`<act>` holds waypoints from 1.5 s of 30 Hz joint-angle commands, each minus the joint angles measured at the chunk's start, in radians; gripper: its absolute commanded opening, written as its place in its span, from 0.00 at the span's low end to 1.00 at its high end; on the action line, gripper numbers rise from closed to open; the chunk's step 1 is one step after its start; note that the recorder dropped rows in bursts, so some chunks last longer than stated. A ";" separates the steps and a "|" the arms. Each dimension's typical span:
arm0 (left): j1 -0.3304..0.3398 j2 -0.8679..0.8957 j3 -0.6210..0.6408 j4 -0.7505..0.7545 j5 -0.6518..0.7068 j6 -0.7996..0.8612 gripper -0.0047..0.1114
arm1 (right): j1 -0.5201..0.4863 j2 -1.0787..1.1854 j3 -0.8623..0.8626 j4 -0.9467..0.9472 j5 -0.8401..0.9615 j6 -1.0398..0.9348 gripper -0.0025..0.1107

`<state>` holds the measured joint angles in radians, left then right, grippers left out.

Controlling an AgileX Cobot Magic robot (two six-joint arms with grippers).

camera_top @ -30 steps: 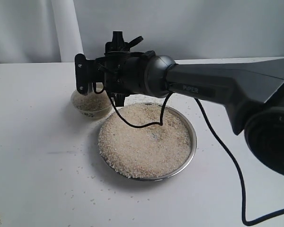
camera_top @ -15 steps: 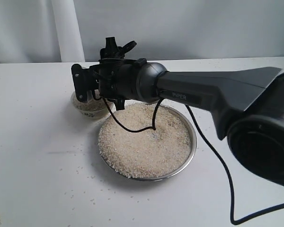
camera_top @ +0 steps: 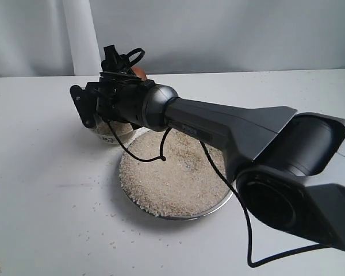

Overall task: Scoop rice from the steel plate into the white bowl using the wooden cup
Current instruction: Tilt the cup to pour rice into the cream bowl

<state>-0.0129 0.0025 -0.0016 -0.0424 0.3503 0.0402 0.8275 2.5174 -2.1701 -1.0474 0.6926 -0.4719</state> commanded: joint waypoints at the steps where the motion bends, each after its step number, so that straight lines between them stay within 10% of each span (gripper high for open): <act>1: -0.003 -0.003 0.002 0.000 -0.006 -0.004 0.04 | 0.000 -0.007 -0.008 -0.008 0.006 -0.030 0.02; 45: -0.003 -0.003 0.002 0.000 -0.006 -0.004 0.04 | 0.030 -0.022 -0.008 0.001 -0.069 -0.250 0.02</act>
<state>-0.0129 0.0025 -0.0016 -0.0424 0.3503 0.0402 0.8558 2.5174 -2.1710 -1.0613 0.5918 -0.6894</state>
